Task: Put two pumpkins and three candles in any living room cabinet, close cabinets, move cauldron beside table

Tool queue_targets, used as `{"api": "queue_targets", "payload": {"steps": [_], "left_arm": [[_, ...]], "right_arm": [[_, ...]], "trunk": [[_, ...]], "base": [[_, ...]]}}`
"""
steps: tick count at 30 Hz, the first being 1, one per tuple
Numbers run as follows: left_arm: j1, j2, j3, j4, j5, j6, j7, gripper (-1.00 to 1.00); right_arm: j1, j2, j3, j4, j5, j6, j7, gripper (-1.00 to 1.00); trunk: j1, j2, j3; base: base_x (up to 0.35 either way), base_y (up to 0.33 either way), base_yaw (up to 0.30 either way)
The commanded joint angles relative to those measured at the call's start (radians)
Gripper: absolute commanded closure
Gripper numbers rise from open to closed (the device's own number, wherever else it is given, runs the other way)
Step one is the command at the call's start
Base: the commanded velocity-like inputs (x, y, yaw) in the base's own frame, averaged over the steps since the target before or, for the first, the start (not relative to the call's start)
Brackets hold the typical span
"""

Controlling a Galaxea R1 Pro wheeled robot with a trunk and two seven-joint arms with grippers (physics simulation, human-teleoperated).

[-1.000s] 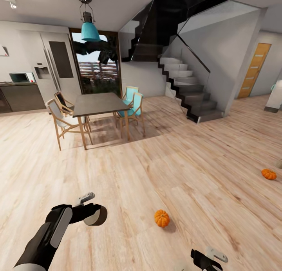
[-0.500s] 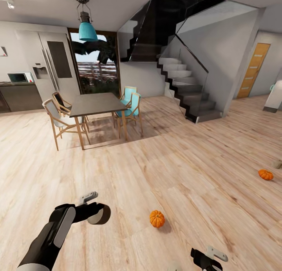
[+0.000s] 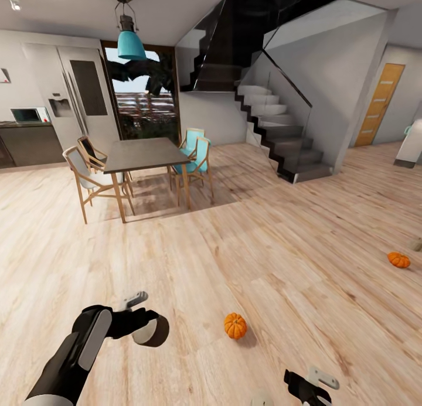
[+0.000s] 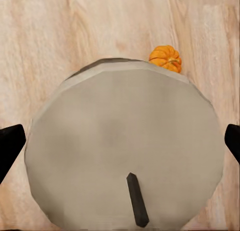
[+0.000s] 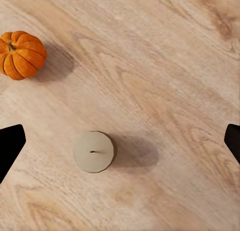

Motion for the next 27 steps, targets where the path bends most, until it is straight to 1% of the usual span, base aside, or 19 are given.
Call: {"api": "queue_targets", "payload": {"steps": [1,2,3,6,12,15,16,18,19,20,21,23,27], "left_arm": [[-0.001,0.001,0.000,-0.001,0.018,0.006,0.007,1.00],[-0.001,0.001,0.000,-0.001,0.023,0.006,0.007,1.00],[-0.001,0.002,0.000,-0.001,0.035,0.007,0.007,1.00],[-0.001,0.004,0.000,-0.001,0.050,0.008,0.007,1.00],[-0.001,0.003,-0.001,-0.001,0.054,0.009,0.007,1.00],[-0.001,0.003,0.000,-0.001,0.056,0.011,0.007,1.00],[-0.001,0.003,0.000,-0.001,0.056,0.012,0.007,1.00],[-0.001,0.002,0.000,-0.001,0.056,0.012,0.007,1.00],[-0.001,0.002,0.000,-0.001,0.056,0.012,0.007,1.00],[-0.001,0.002,0.000,-0.001,0.056,0.013,0.007,1.00],[-0.001,0.002,0.000,-0.001,0.056,0.013,0.007,1.00],[-0.001,0.000,-0.001,-0.003,0.056,0.014,0.007,1.00],[-0.001,-0.001,-0.002,-0.007,0.056,0.015,0.007,1.00]], "right_arm": [[-0.001,-0.001,0.009,-0.001,-0.009,-0.003,0.000,-1.00],[-0.001,-0.001,0.009,-0.001,-0.009,-0.003,0.005,-1.00],[-0.001,-0.001,0.009,-0.001,-0.009,-0.003,0.008,-1.00],[-0.001,0.000,0.009,0.000,-0.008,-0.004,0.015,-1.00],[0.000,0.001,0.009,0.008,-0.009,-0.004,0.017,-1.00],[-0.001,0.005,0.011,0.014,-0.010,0.016,0.015,-1.00],[-0.001,0.008,0.013,0.013,-0.009,0.042,0.013,-1.00],[-0.004,0.014,0.014,0.007,-0.005,0.146,0.008,-1.00],[-0.004,0.017,0.015,0.006,-0.003,0.177,0.007,-1.00],[-0.005,0.020,0.016,0.007,0.004,0.240,0.005,-1.00],[-0.007,0.024,0.019,0.011,0.021,0.300,0.003,-1.00],[-0.011,0.028,0.022,0.012,0.047,0.342,0.002,-1.00],[-0.014,0.032,0.023,0.014,0.059,0.336,0.002,-1.00]], "trunk": [[0.004,-0.008,-0.004],[0.008,-0.015,-0.007],[0.012,-0.022,-0.010],[0.023,-0.043,-0.020],[0.046,-0.085,-0.039],[0.058,-0.106,-0.048],[0.061,-0.113,-0.051],[0.069,-0.127,-0.057],[0.073,-0.134,-0.061],[0.077,-0.141,-0.064],[0.081,-0.148,-0.067],[0.088,-0.162,-0.073],[0.104,-0.190,-0.086]], "base": [[0.000,0.000,0.000],[0.000,0.000,0.000],[0.000,0.000,0.000],[0.000,0.000,0.000],[0.000,0.000,0.000],[0.000,0.000,0.000],[0.000,0.000,0.000],[0.000,0.000,0.000],[0.000,0.000,0.000],[0.000,0.000,0.000],[0.000,0.000,0.000],[0.000,0.000,0.000],[0.000,0.000,0.000]]}}
